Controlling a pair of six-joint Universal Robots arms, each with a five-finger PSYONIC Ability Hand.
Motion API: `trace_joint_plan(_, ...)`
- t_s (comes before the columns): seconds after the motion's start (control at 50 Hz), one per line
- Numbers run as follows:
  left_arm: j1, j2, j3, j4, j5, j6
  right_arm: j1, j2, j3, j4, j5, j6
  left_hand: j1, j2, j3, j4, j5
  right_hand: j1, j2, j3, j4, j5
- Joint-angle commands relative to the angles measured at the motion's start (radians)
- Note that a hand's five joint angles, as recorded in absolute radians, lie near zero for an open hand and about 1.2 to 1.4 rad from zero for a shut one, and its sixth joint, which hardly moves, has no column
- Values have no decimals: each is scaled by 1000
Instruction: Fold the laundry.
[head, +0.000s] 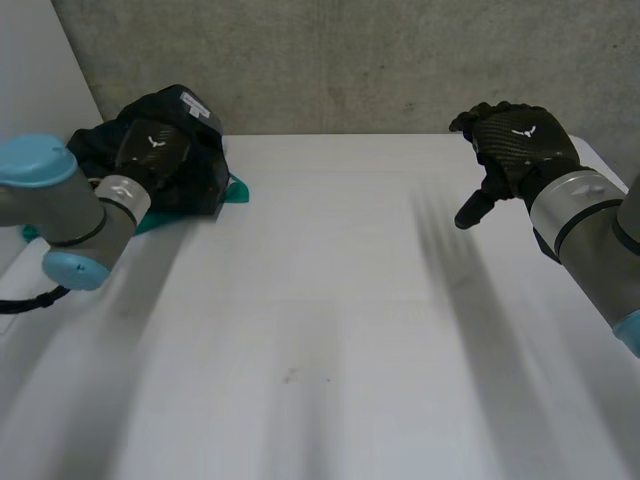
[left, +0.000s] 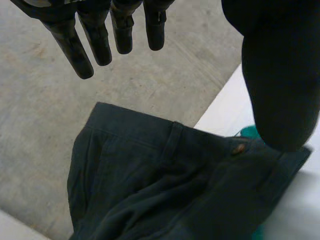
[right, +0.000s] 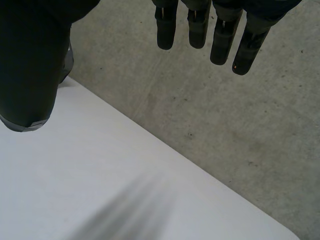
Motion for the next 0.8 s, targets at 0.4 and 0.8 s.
trace_joint_plan(0.4,24,-471,606,25,124,255,-3,34,1,-3,-2,-1,520,531,523,530,515,-27,-43,-40,-59,-71)
trace_joint_plan(0.8,25,-324,440,130,59,345,-8,51,-3,0,-2,-13,1179,1189,1181,1188,1173,-27,-43,-40,-59,-71)
